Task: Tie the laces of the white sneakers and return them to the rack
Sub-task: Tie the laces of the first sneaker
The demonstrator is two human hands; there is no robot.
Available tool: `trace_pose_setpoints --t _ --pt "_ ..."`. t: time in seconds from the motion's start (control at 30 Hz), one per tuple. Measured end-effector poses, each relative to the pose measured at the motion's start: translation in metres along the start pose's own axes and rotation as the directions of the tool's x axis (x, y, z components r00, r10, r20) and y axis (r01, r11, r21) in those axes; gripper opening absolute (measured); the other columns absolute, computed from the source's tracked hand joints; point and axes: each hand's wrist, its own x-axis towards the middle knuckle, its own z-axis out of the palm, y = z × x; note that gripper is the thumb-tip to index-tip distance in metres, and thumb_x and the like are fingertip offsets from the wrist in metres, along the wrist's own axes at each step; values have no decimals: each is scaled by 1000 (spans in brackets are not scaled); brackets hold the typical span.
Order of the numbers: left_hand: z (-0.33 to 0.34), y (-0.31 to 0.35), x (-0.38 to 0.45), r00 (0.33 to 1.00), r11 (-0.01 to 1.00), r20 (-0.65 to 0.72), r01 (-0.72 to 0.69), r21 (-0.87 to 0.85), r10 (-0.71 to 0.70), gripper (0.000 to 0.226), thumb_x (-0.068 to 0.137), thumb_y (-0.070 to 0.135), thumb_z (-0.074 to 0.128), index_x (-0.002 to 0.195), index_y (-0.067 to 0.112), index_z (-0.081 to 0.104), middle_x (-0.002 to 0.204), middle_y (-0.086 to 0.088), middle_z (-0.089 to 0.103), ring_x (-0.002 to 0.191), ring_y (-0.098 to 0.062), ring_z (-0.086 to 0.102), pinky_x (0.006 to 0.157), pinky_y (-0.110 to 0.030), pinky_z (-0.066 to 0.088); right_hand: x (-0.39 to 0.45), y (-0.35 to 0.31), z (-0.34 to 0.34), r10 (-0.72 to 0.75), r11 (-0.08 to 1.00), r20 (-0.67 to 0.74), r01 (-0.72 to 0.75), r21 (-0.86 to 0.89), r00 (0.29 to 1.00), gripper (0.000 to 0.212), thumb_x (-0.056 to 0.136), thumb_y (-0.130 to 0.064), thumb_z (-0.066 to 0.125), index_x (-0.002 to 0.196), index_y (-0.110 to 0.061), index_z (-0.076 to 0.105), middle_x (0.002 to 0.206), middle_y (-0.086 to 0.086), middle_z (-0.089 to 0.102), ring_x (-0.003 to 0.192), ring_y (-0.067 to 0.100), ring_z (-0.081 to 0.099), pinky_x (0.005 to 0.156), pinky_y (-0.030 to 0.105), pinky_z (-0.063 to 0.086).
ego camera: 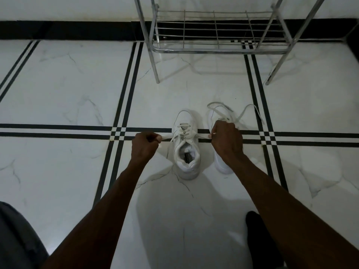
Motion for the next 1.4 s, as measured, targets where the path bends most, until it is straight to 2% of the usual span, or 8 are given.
trace_pose_setpoints --t 0.23,0.33,0.43,0.7,0.9,1.0,1.13,1.4 --pt "17 18 0 934 952 212 -303 42 288 39 96 13 67 134 11 62 129 -1 66 116 -7 56 84 4 41 9 -9 5 -370 929 231 364 70 900 55 78 10 60 128 -13 67 142 8 57 132 31 43 107 41 43" --pt "31 17 -1 926 939 217 -334 83 310 32 92 16 65 122 22 70 122 -5 72 115 -20 66 102 -43 54 12 -13 10 -360 930 297 317 184 884 39 81 1 60 115 -12 74 114 14 74 110 32 64 93 49 54" --pt "32 17 2 953 928 165 -288 235 254 24 92 21 66 114 28 73 113 2 73 109 -23 67 104 -61 43 14 -7 17 -323 939 273 271 210 906 26 82 -5 62 100 -14 78 97 11 77 91 30 70 78 46 58" --pt "38 23 1 948 848 186 -315 427 258 13 97 19 55 109 20 62 112 2 65 118 -27 55 113 -58 21 11 -7 14 -278 936 217 213 279 936 13 86 -6 66 92 -6 77 93 13 77 87 26 70 80 44 57" --pt "36 22 -5 862 544 246 -476 691 443 27 82 2 53 103 17 59 97 4 67 108 -27 59 110 -59 17 6 -14 9 -268 963 210 257 77 940 18 88 -7 61 94 -9 78 93 10 75 86 27 70 76 37 54" --pt "31 18 -3 834 526 196 -488 697 515 32 74 0 54 102 14 57 84 3 74 102 -27 61 110 -57 19 6 -20 13 -255 961 165 268 -61 953 17 88 -7 60 83 -10 76 86 7 71 84 26 68 80 33 39" --pt "32 11 -2 831 544 134 -466 698 540 41 71 6 33 102 19 55 83 6 73 100 -25 60 107 -58 21 6 -20 23 -225 969 155 238 -71 962 18 82 0 60 73 -8 73 78 8 72 77 26 69 79 36 47" --pt "40 4 -3 891 683 61 -387 620 450 29 72 1 58 93 21 57 81 7 65 102 -23 63 104 -57 23 4 -16 38 -246 956 144 264 -125 959 12 81 -2 63 73 -7 71 78 13 72 77 31 70 73 39 53"
